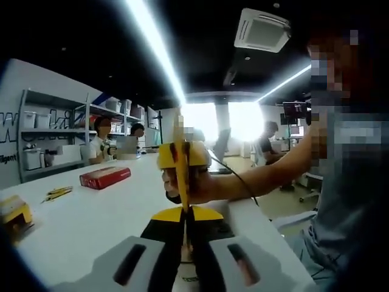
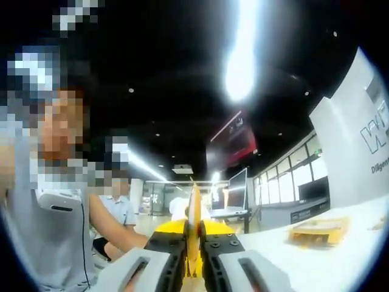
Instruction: Tear open the coffee pouch, take out the coffee, and pour the coffee from the pouch into the cup
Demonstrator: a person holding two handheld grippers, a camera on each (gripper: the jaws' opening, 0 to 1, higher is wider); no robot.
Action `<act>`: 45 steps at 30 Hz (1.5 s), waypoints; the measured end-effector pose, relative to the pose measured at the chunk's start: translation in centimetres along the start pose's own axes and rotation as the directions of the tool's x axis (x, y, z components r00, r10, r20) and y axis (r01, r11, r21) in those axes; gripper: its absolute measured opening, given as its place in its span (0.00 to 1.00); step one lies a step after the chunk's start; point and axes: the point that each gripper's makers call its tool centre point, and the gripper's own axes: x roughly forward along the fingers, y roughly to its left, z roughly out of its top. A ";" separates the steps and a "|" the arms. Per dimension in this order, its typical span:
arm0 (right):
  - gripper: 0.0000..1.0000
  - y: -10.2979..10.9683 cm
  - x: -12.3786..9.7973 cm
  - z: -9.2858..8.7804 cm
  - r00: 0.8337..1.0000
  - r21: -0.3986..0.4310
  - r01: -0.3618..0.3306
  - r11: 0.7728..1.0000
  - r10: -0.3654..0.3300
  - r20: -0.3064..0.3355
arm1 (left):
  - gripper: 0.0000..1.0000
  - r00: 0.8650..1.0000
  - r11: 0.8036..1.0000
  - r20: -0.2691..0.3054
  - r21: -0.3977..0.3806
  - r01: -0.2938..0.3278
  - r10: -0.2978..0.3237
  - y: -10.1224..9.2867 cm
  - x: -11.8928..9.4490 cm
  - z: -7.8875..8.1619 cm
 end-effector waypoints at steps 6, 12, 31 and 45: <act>0.08 0.0 -0.1 0.1 1.000 -0.002 -0.001 1.000 0.001 0.002 | 0.08 1.000 1.000 0.006 -0.006 0.000 0.000 0.1 0.0 0.1; 0.08 0.0 -0.1 0.0 1.000 -0.003 -0.004 1.000 0.004 -0.001 | 0.06 1.000 1.000 0.000 0.000 -0.002 0.002 0.0 -0.1 0.0; 0.08 -0.2 -0.3 0.2 1.000 -0.004 -0.002 1.000 0.002 0.008 | 0.08 1.000 1.000 0.014 0.021 -0.008 0.008 -0.1 -0.1 0.3; 0.08 0.0 -0.1 0.0 1.000 -0.006 -0.002 1.000 0.002 0.002 | 0.07 1.000 1.000 0.015 0.001 -0.004 0.004 -0.1 -0.3 0.4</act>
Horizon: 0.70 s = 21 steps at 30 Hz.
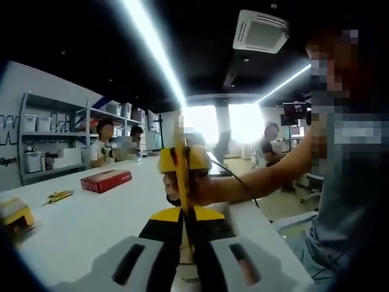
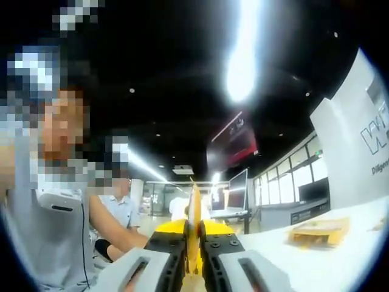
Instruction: Tear open the coffee pouch, take out the coffee, and pour the coffee from the pouch into the cup
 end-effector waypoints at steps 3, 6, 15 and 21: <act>0.08 0.0 0.1 -0.2 1.000 0.001 -0.004 1.000 0.004 -0.009 | 0.05 1.000 1.000 -0.013 -0.004 0.002 -0.002 0.0 -0.1 -0.2; 0.08 0.0 0.1 -0.1 1.000 0.002 -0.004 1.000 0.004 -0.003 | 0.06 1.000 1.000 -0.002 0.011 0.001 -0.001 0.0 0.0 0.0; 0.08 -0.4 0.0 -0.2 1.000 0.001 -0.004 1.000 0.004 -0.009 | 0.05 1.000 1.000 -0.014 -0.011 0.000 0.000 0.1 -0.1 -0.2; 0.08 -0.3 0.0 0.0 1.000 0.000 -0.004 1.000 0.004 -0.001 | 0.15 1.000 1.000 0.022 0.009 -0.001 0.001 0.1 0.1 0.3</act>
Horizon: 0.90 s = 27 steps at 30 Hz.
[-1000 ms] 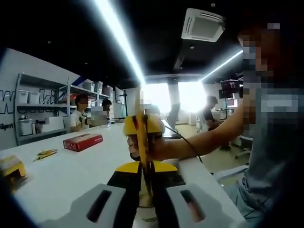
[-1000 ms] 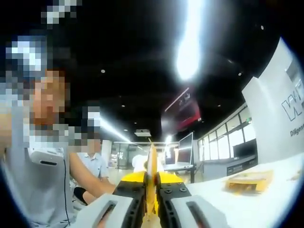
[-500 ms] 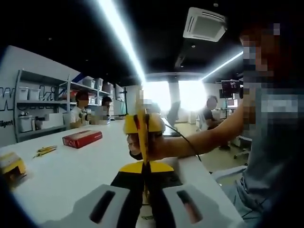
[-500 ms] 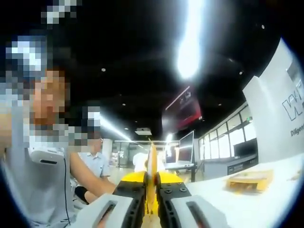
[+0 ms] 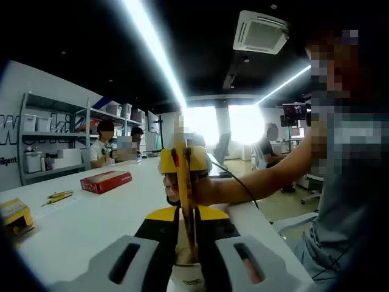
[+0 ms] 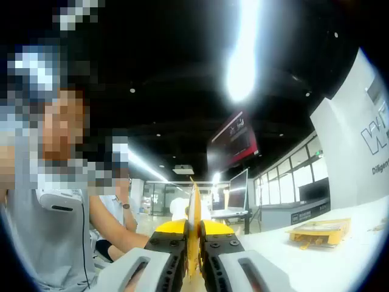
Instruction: Tear open the coffee pouch, take out the coffee, and pour the coffee from the pouch into the cup
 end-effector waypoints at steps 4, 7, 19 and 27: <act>0.08 0.0 0.1 -0.3 1.000 0.001 -0.005 1.000 0.005 -0.012 | 0.05 1.000 1.000 -0.026 -0.017 0.005 -0.006 -0.2 -0.1 -0.4; 0.08 0.0 0.0 -0.3 1.000 0.002 -0.005 1.000 0.005 -0.011 | 0.06 1.000 1.000 -0.025 -0.017 0.006 -0.006 -0.2 -0.1 -0.4; 0.08 0.7 0.2 -0.3 1.000 0.003 -0.009 1.000 0.009 -0.007 | 0.12 1.000 1.000 -0.011 -0.018 0.017 -0.017 -0.2 0.1 -0.2; 0.08 0.7 0.4 -0.7 1.000 0.008 -0.014 1.000 0.014 -0.017 | 0.05 1.000 0.999 -0.024 -0.035 0.017 -0.018 -0.3 0.0 -0.3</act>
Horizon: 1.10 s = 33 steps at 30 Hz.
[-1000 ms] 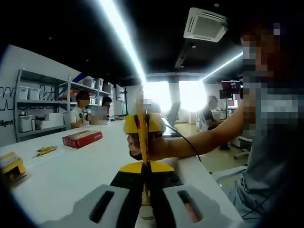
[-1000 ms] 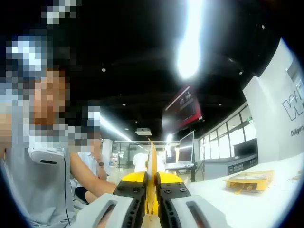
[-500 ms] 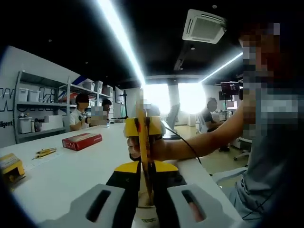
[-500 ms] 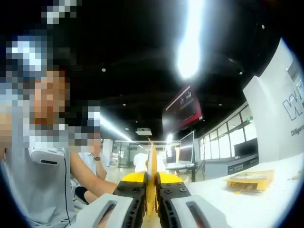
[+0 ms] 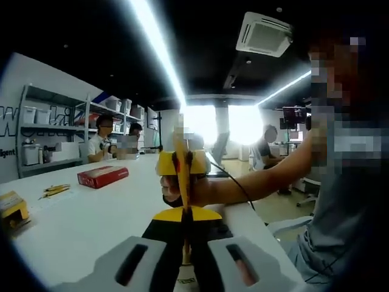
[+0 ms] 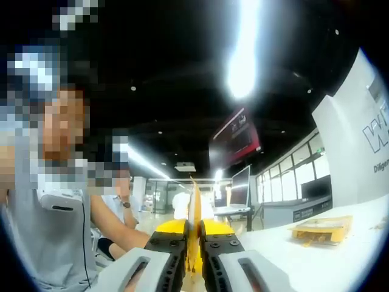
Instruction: Tear open the coffee pouch, take out the coffee, and pour the coffee from the pouch into the cup
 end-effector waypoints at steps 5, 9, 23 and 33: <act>0.08 0.0 -0.1 0.2 1.000 -0.002 0.003 1.000 -0.003 0.003 | 0.05 1.000 1.000 0.003 -0.011 -0.006 0.006 0.0 0.2 0.1; 0.08 -0.1 -0.1 0.2 1.000 -0.005 0.006 1.000 -0.006 0.005 | 0.06 1.000 1.000 0.000 -0.003 -0.005 0.005 0.0 0.2 0.2; 0.08 0.1 -0.2 0.7 1.000 -0.014 -0.001 1.000 0.002 0.010 | 0.06 1.000 1.000 -0.019 -0.005 -0.009 0.009 -0.5 0.3 0.6; 0.08 0.4 0.1 0.2 1.000 -0.017 0.000 1.000 0.000 -0.005 | 0.09 0.999 1.000 -0.032 0.006 -0.025 0.025 -0.4 0.3 0.5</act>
